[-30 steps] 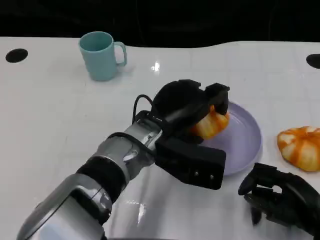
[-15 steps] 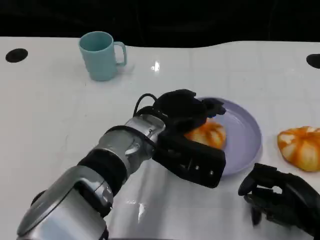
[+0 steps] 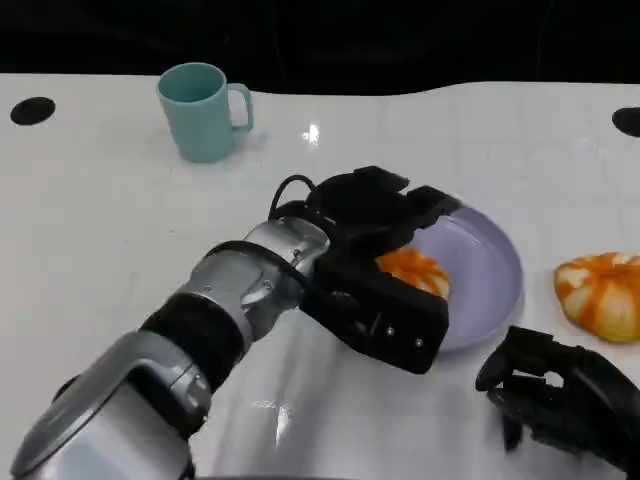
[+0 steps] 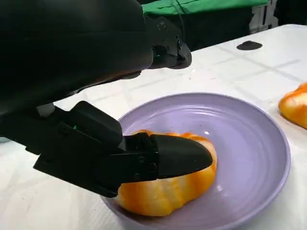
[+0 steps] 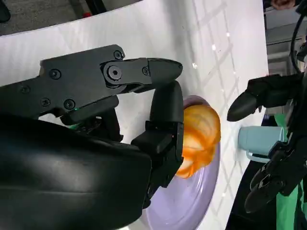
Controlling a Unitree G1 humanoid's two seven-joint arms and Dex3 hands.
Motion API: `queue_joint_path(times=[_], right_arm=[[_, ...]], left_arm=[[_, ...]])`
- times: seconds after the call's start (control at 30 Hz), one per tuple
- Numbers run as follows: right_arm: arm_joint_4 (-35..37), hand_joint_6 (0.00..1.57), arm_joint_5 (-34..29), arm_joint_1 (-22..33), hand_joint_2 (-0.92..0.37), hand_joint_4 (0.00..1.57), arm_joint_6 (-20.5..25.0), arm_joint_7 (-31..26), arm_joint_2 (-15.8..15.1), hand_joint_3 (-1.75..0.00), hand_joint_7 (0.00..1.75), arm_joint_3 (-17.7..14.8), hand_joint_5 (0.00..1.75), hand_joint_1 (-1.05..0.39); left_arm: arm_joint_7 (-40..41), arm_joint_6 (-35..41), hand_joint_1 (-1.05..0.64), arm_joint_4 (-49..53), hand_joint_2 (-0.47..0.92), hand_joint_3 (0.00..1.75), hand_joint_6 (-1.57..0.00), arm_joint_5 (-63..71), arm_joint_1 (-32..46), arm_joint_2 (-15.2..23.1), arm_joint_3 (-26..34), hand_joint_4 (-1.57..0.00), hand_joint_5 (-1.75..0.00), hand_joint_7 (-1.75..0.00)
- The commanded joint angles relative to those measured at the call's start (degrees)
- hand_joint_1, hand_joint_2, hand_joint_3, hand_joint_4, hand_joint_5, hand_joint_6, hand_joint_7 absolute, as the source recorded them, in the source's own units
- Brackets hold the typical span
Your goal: Grasp the bread from the table and place it into the plate.
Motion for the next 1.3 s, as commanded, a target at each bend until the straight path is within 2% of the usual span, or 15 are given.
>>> queue_joint_path(times=[0.03,0.17,0.3,0.37,0.4,0.47,0.6,0.67,0.77,0.93,1.2,1.3], right_arm=[[1.39,0.62,-0.97,1.61,-0.92,0.67,2.02,-0.02,-0.36,-0.31,1.44,0.38,1.75,-0.52],[1.49,0.62,-1.18,1.48,-0.92,0.67,1.75,-0.11,-0.37,-0.31,1.44,0.43,1.75,-0.52],[1.17,0.62,-1.33,1.58,-0.92,0.67,1.84,-0.2,-0.5,-0.32,1.43,0.49,1.75,-0.53],[1.25,0.62,-1.54,1.55,-0.92,0.66,1.81,-0.27,-0.63,-0.32,1.43,0.55,1.75,-0.53],[1.24,0.62,-1.81,1.56,-0.92,0.66,1.71,-0.45,-0.72,-0.32,1.42,0.63,1.75,-0.54],[1.12,0.62,-1.47,1.61,-0.92,0.66,2.14,-0.23,-0.68,-0.32,1.42,0.53,1.75,-0.54],[1.03,0.62,-1.09,1.64,-0.92,0.66,2.27,0.15,-0.64,-0.32,1.42,0.38,1.75,-0.53],[1.36,0.62,-1.21,1.46,-0.92,0.66,1.92,0.33,-0.75,-0.32,1.42,0.41,1.75,-0.53],[1.42,0.62,-1.29,1.39,-0.92,0.67,1.74,0.36,-0.77,-0.32,1.43,0.38,1.75,-0.53],[1.28,0.62,-1.47,1.38,-0.92,0.67,1.94,0.24,-0.81,-0.33,1.43,0.45,1.75,-0.52],[0.93,0.62,-1.3,1.53,-0.92,0.66,2.83,0.05,-0.71,-0.3,1.43,0.43,1.75,-0.52],[0.76,0.63,-1.39,1.64,-0.92,0.66,2.55,0.01,-0.7,-0.3,1.43,0.44,1.75,-0.52]], left_arm=[[-1.09,-0.75,-0.93,-6.02,0.92,0.66,0.0,-1.9,3.45,3.21,1.62,0.0,-0.14,-0.17],[-3.0,-3.12,-0.86,-11.34,0.92,0.6,0.0,-6.84,7.64,5.33,5.0,0.0,-0.25,-0.25],[-5.31,-6.1,-0.83,-16.27,0.92,0.61,0.0,-12.48,11.99,7.48,8.46,0.0,-0.34,-0.28],[-6.46,-7.05,-0.81,-18.76,0.92,0.58,-0.05,-16.14,14.54,7.74,10.69,0.0,-0.47,-0.29],[-6.67,-7.42,-0.77,-19.87,0.92,0.55,-0.09,-17.69,15.77,7.73,11.71,0.0,-0.59,-0.29],[-7.36,-7.59,-0.7,-22.22,0.92,0.49,-0.15,-21.35,18.65,7.39,13.89,-0.05,-0.71,-0.31],[-8.96,-8.19,-0.65,-25.27,0.92,0.48,-0.22,-27.44,22.84,6.48,16.9,-0.1,-0.78,-0.33],[-9.85,-10.65,-0.56,-26.62,0.92,0.43,-0.32,-33.04,26.31,5.24,19.25,-0.17,-0.92,-0.39],[-12.82,-11.79,-0.49,-28.73,0.92,0.35,-0.41,-40.18,30.57,3.74,21.61,-0.25,-1.01,-0.44],[-16.95,-11.95,-0.47,-32.15,0.92,0.32,-0.51,-46.95,36.0,2.88,24.09,-0.38,-1.02,-0.52],[-21.87,-6.54,-0.38,-39.53,0.92,0.32,-0.62,-56.46,43.61,2.35,27.98,-0.55,-1.07,-0.59],[-22.41,-3.12,-0.36,-42.94,0.91,0.36,-0.7,-59.6,46.61,2.05,29.33,-0.64,-1.1,-0.68]])
